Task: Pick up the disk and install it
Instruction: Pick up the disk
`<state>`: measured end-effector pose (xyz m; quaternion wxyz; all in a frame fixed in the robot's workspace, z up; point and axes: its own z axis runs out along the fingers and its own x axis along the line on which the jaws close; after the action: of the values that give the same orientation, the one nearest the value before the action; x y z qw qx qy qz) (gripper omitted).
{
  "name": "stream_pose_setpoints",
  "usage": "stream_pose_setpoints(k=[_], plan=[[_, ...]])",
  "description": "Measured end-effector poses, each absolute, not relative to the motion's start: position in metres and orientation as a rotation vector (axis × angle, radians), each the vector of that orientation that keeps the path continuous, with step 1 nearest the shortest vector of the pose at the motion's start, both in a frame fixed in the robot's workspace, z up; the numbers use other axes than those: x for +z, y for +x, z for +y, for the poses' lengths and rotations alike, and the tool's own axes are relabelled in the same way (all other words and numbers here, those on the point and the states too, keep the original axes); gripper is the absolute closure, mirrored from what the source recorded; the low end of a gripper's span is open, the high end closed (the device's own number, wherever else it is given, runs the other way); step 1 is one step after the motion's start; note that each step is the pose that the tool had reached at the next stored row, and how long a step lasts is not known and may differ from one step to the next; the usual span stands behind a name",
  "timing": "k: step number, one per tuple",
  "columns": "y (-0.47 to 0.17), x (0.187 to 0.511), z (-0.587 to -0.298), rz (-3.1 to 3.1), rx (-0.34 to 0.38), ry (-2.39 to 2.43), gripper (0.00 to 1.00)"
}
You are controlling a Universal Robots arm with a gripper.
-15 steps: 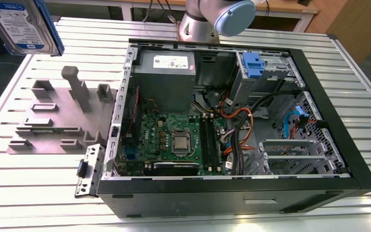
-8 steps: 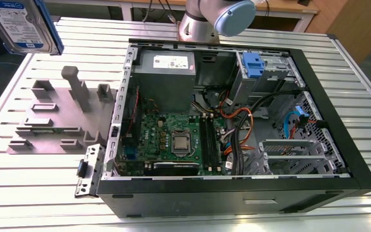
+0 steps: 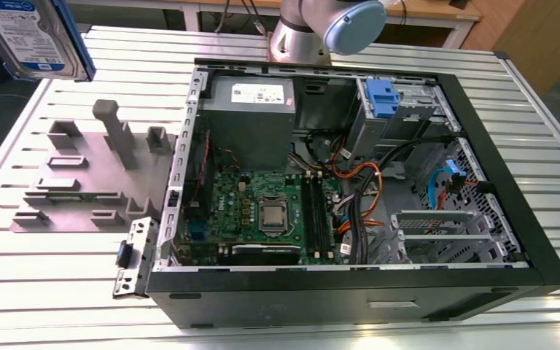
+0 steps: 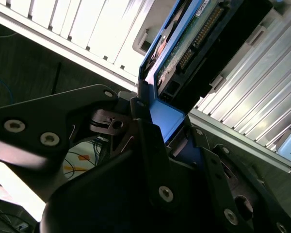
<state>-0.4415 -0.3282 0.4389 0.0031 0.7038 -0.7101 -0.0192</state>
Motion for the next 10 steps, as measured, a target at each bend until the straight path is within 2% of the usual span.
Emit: stream_pose_setpoints(k=[10], plan=[[-0.4415, 0.4445, -0.3282, -2.227, -0.060, 2.207, 0.63]])
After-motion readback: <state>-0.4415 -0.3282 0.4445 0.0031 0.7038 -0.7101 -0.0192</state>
